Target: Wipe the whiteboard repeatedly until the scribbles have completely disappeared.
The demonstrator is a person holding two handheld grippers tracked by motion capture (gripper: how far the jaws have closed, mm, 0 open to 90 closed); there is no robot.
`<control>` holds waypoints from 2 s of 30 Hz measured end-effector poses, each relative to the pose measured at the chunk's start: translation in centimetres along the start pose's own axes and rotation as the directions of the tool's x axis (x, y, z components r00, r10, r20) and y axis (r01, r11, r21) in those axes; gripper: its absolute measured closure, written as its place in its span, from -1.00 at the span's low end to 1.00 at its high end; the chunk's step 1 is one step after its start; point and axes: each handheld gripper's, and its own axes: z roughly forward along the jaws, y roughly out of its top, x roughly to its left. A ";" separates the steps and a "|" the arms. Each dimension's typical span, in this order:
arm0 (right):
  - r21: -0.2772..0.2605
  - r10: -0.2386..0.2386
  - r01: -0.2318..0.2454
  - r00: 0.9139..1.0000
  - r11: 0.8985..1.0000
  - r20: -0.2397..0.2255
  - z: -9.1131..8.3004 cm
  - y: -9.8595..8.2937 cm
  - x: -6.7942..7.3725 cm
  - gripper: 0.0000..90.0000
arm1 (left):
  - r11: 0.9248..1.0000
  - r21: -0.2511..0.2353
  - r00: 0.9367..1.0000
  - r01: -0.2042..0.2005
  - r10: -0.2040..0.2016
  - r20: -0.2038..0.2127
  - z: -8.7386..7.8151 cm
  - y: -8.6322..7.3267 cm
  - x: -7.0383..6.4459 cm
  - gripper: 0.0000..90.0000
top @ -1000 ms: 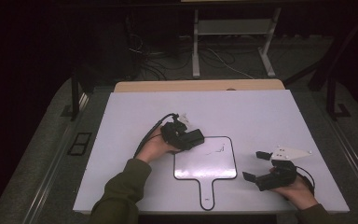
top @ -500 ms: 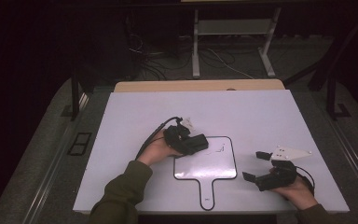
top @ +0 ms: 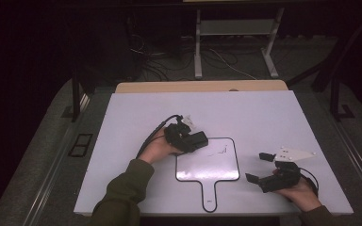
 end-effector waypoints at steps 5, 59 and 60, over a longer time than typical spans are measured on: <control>0.002 -0.001 0.001 1.000 1.000 -0.002 0.1 0.0 0.1 -1.00 | 1.000 -0.009 1.000 -0.017 0.017 0.021 -0.1 -0.4 -1.3 -0.12; 0.004 -0.005 0.005 1.000 1.000 -0.004 0.1 0.0 0.1 -1.00 | 1.000 -0.011 1.000 0.001 -0.001 0.025 2.3 3.0 -1.0 -0.12; 0.003 -0.005 0.005 1.000 1.000 -0.004 0.1 0.0 0.1 -1.00 | 1.000 -0.027 1.000 0.006 -0.005 0.026 2.5 3.2 -1.1 -0.12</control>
